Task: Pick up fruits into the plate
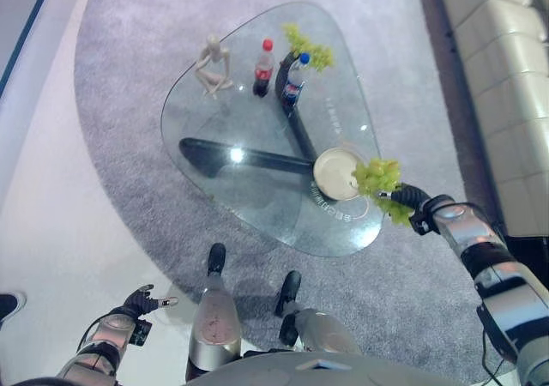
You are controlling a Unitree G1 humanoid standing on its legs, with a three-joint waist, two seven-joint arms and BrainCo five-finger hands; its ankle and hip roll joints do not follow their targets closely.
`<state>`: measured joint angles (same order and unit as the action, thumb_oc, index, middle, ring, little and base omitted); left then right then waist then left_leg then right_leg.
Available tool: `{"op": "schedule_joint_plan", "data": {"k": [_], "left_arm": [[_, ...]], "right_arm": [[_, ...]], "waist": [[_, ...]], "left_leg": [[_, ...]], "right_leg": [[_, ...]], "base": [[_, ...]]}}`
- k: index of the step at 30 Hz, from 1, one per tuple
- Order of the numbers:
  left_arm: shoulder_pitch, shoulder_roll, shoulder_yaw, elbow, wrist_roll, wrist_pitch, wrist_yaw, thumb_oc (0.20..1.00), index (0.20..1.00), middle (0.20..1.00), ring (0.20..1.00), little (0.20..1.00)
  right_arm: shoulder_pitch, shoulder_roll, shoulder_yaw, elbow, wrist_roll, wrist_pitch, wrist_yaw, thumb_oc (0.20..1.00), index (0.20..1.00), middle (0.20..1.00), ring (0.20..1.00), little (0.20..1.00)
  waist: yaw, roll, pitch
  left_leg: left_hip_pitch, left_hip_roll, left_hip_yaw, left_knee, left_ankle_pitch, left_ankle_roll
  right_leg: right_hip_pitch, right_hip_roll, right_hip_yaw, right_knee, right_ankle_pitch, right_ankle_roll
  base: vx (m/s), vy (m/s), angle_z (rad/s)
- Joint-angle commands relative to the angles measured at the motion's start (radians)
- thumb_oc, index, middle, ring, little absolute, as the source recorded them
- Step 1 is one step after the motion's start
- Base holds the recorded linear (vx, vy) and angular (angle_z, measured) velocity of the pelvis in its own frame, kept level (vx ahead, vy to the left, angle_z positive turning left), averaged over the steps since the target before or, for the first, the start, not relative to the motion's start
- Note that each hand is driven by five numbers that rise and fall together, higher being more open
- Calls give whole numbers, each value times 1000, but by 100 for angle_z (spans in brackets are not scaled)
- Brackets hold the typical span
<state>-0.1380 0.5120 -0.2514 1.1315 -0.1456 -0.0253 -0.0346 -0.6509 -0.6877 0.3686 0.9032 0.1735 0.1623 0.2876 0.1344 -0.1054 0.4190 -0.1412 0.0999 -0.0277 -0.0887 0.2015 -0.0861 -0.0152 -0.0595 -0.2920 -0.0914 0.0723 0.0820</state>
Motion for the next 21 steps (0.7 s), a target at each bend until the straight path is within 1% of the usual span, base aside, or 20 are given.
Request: {"op": "schedule_joint_plan", "data": {"k": [1,5,6,10,11,15,21], "left_arm": [[-79,-30,-53,-11,-71,-45,13,1000,1000,1000,1000,1000],[-123,-41,-95,-78,-95,-72,18,1000,1000,1000,1000,1000],[-131,-44,-108,-91,-101,-76,20,1000,1000,1000,1000,1000],[-143,-60,-142,-120,-119,-90,28,1000,1000,1000,1000,1000],[-152,-63,-153,-140,-134,-75,32,1000,1000,1000,1000,1000],[-157,-67,-167,-151,-148,-76,35,1000,1000,1000,1000,1000],[-153,-79,-194,-154,-174,-83,31,1000,1000,1000,1000,1000]], "right_arm": [[-167,-102,55,-9,-41,-25,-64,200,200,200,200,200],[-259,-120,84,41,-64,-1,-111,200,200,200,200,200],[-277,-124,91,51,-68,5,-117,200,200,200,200,200],[-324,-127,108,93,-87,19,-135,200,200,200,200,200],[-350,-128,118,115,-96,36,-144,200,200,200,200,200],[-377,-130,126,147,-101,42,-160,200,200,200,200,200],[-449,-140,163,199,-151,93,-173,200,200,200,200,200]], "waist": [[6,32,53],[7,64,98],[6,71,101],[4,92,101],[4,101,101],[4,114,101],[3,156,101]], "left_leg": [[49,-72,40,25,-170,64],[9,-89,26,24,-153,65],[0,-93,23,23,-149,66],[-38,-103,18,25,-140,67],[-62,-107,16,32,-137,69],[-102,-112,16,50,-134,70],[-182,-126,15,79,-123,71]], "right_leg": [[-65,3,32,120,-31,6],[-106,-2,18,132,-31,6],[-117,-3,16,134,-31,5],[-165,-10,9,150,-33,2],[-194,-15,6,164,-34,2],[-234,-22,3,181,-35,1],[-321,-35,2,215,-38,-2]], "base": [[-199,110,11],[-116,96,16],[-81,124,8],[-36,102,2],[-33,103,2],[-23,54,0],[-27,63,-4]]}}
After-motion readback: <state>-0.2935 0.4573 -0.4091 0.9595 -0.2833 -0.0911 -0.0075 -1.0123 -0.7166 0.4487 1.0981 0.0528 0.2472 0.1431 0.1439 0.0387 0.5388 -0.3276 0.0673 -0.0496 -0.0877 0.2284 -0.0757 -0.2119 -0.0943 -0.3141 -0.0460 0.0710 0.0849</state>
